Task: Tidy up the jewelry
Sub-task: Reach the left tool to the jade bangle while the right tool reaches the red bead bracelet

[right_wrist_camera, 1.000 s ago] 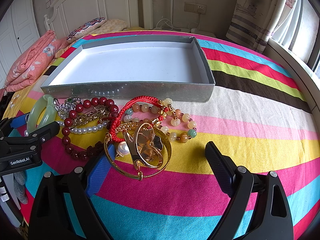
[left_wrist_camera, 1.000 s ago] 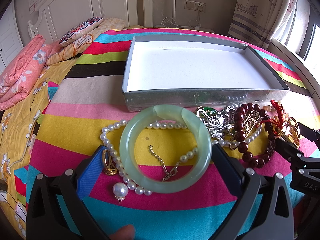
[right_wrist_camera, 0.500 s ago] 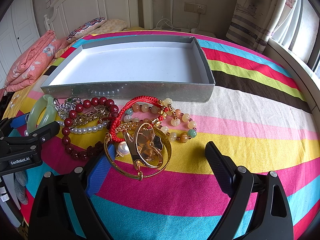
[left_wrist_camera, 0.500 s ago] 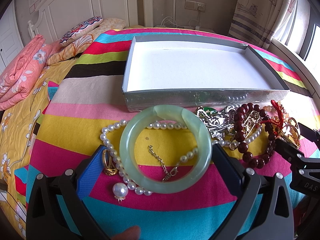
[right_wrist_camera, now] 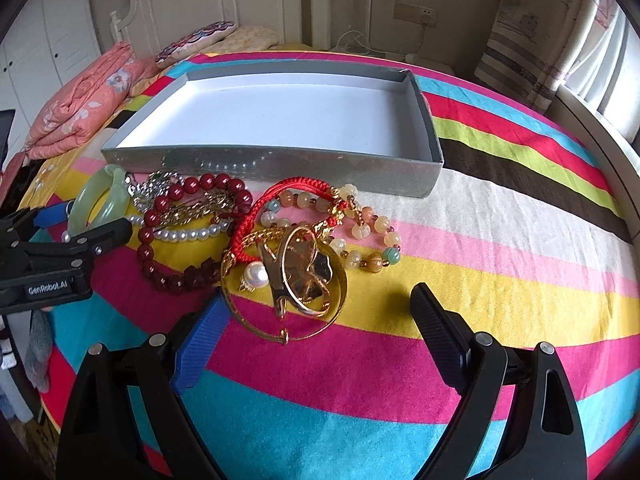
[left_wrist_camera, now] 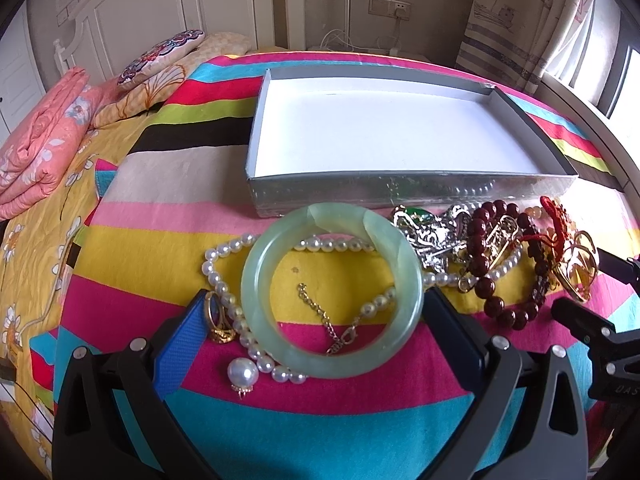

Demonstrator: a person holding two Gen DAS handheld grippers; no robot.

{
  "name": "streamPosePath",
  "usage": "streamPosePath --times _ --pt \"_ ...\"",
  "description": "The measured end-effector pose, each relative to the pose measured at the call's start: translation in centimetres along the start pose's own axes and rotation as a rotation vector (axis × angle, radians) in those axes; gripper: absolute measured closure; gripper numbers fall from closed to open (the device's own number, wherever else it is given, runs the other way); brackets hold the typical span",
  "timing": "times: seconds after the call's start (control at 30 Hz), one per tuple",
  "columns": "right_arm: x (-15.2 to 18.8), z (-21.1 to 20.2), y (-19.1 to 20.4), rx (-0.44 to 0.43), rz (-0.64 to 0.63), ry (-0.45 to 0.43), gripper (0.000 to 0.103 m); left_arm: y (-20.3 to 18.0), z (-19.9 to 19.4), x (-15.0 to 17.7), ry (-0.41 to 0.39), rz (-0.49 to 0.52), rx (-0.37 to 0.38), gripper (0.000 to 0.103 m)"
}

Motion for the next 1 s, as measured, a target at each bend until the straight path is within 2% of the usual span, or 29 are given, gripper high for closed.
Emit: streamPosePath --times 0.1,0.2,0.27,0.37,0.4,0.47,0.53,0.57,0.63,0.7,0.77,0.83,0.9,0.97,1.0 --pt "1.3 -0.8 0.3 -0.042 -0.039 0.000 0.016 0.0 -0.2 0.4 0.001 0.012 0.008 0.002" --pt "1.1 -1.1 1.1 -0.100 -0.051 -0.010 0.016 -0.2 -0.9 1.3 0.000 0.031 0.032 0.002" --pt "1.0 -2.1 1.4 -0.130 -0.061 -0.053 0.016 0.0 -1.7 2.0 -0.012 0.023 0.066 0.002" --pt "0.8 -3.5 2.0 -0.137 -0.092 -0.132 0.016 0.7 -4.1 2.2 -0.105 -0.017 0.146 0.003" --pt "0.8 -4.0 2.1 -0.134 -0.099 -0.157 0.016 1.0 -4.4 2.3 -0.118 -0.015 0.139 0.003" --pt "0.5 -4.8 2.1 -0.129 -0.098 -0.201 0.016 1.4 -4.8 2.2 -0.136 -0.002 0.113 0.010" --pt "0.2 -5.5 1.8 -0.138 -0.074 -0.233 0.016 1.9 -4.9 1.9 -0.140 -0.012 0.096 0.023" --pt "0.1 -5.8 1.5 -0.144 -0.052 -0.243 0.016 1.8 -5.0 1.7 -0.144 -0.009 0.108 0.024" --pt "0.0 -6.0 0.9 -0.152 -0.023 -0.245 0.016 0.8 -5.5 1.1 -0.160 0.062 0.103 0.024" --pt "0.0 -6.0 0.5 -0.145 -0.010 -0.241 0.016 -0.8 -5.5 0.6 -0.168 0.167 0.059 0.024" --pt "0.1 -6.0 0.2 -0.148 0.000 -0.239 0.016 -2.4 -4.9 0.6 -0.141 0.252 0.041 0.030" --pt "0.2 -6.2 -0.1 -0.154 0.004 -0.237 0.016 -3.2 -3.7 0.5 -0.101 0.289 0.038 0.050" --pt "0.3 -6.4 -0.2 -0.159 0.005 -0.239 0.016 -3.6 -2.4 0.8 -0.058 0.301 0.043 0.062" --pt "0.4 -6.6 -0.1 -0.172 0.000 -0.240 0.019 -3.9 -2.2 0.7 -0.060 0.294 0.080 0.072" --pt "0.4 -6.7 -0.1 -0.175 -0.003 -0.240 0.022 -4.0 -2.2 0.7 -0.064 0.297 0.077 0.081"
Point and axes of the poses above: each gripper's, at about its wrist camera, not at the fingertips, and z roughly the way its jaws point, y to its left, x to its underside, the point moved 9 cm from there along z, roughly the way its jaws point, and after that the axes turned 1 degree about x, right-handed, at the moved point
